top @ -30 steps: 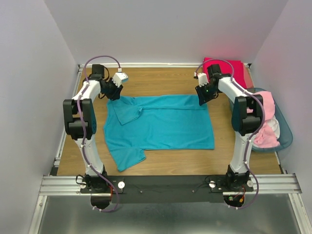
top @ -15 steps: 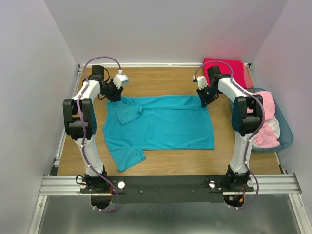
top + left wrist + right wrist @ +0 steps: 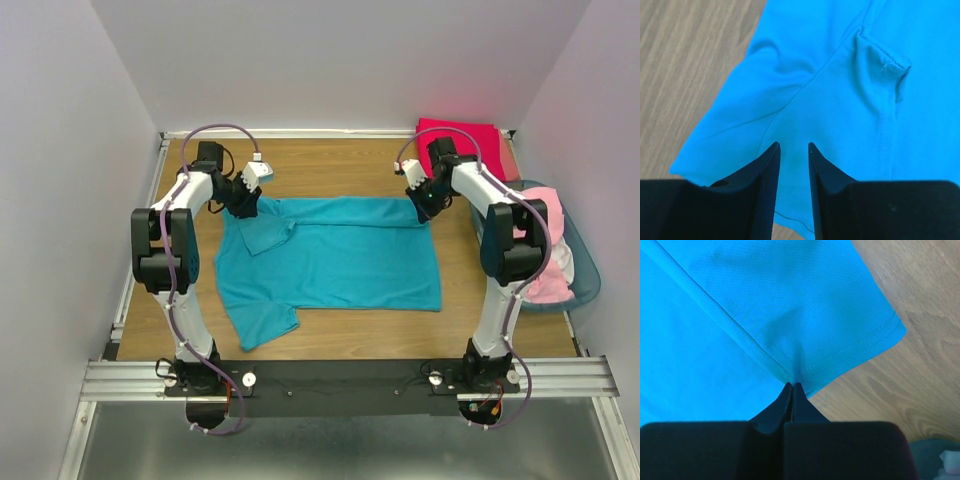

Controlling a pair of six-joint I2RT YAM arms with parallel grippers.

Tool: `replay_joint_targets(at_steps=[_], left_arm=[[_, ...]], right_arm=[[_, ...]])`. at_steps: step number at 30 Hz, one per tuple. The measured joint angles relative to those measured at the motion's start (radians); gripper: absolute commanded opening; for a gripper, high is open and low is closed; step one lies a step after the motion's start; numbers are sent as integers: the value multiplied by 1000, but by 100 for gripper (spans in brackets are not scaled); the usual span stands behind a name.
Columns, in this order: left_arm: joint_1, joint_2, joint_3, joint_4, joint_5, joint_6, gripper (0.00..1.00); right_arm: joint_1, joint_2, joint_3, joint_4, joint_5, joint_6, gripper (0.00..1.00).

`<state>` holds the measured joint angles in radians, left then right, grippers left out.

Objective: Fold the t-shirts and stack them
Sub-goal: Fold the flattened tshirt in 1/3 of the way

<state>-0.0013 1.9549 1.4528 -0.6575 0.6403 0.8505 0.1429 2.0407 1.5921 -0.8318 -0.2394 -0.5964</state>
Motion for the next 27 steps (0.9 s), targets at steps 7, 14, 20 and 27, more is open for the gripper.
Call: replay_joint_targets(at_steps=[7, 14, 20, 27], left_arm=[[7, -3, 29, 64, -43, -103, 38], [11, 62, 184, 119, -73, -194, 45], [13, 179, 271, 125, -92, -213, 45], [25, 224, 252, 110, -140, -212, 33]], right_arm=[[5, -19, -58, 29, 36, -46, 1], [23, -19, -98, 42, 59, -61, 1], [32, -20, -100, 52, 74, -67, 1], [33, -20, -102, 54, 82, -72, 1]])
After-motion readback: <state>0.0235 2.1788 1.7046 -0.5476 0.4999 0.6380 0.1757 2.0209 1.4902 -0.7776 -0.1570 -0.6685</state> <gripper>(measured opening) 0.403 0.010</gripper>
